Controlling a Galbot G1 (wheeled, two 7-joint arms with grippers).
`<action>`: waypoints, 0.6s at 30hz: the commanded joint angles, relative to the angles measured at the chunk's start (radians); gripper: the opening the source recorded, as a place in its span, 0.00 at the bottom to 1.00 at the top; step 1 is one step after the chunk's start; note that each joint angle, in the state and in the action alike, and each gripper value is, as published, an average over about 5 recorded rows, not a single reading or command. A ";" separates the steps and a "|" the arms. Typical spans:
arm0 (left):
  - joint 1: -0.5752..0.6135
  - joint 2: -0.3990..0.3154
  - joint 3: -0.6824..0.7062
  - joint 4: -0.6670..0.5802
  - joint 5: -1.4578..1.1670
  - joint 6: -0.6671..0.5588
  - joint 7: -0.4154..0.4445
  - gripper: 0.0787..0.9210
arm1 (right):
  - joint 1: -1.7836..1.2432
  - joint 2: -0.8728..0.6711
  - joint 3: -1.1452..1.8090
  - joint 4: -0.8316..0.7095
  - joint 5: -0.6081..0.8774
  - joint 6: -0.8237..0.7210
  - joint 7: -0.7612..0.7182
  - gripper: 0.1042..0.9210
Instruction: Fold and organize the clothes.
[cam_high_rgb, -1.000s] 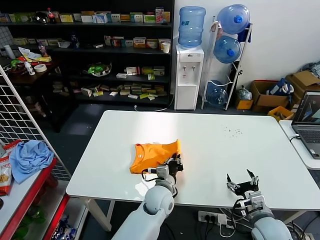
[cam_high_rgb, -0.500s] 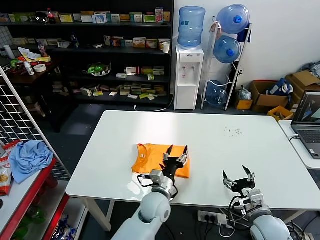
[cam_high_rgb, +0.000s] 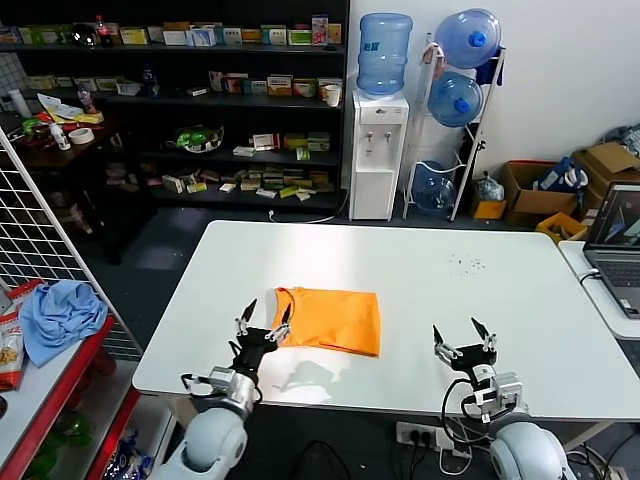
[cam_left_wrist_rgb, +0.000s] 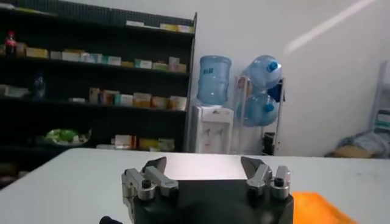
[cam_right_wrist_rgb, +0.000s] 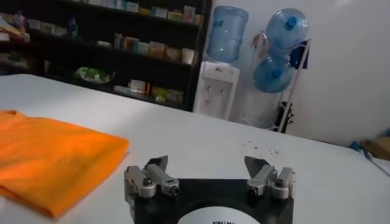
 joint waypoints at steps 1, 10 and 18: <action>0.096 0.107 -0.131 -0.016 0.185 -0.094 0.026 0.88 | 0.025 0.059 0.021 0.000 -0.002 0.046 -0.059 0.88; 0.127 0.076 -0.181 -0.010 0.241 -0.126 0.048 0.88 | 0.022 0.109 0.082 0.027 -0.034 0.004 -0.105 0.88; 0.139 0.062 -0.202 -0.026 0.272 -0.070 0.063 0.88 | 0.015 0.137 0.129 0.031 -0.046 -0.018 -0.124 0.88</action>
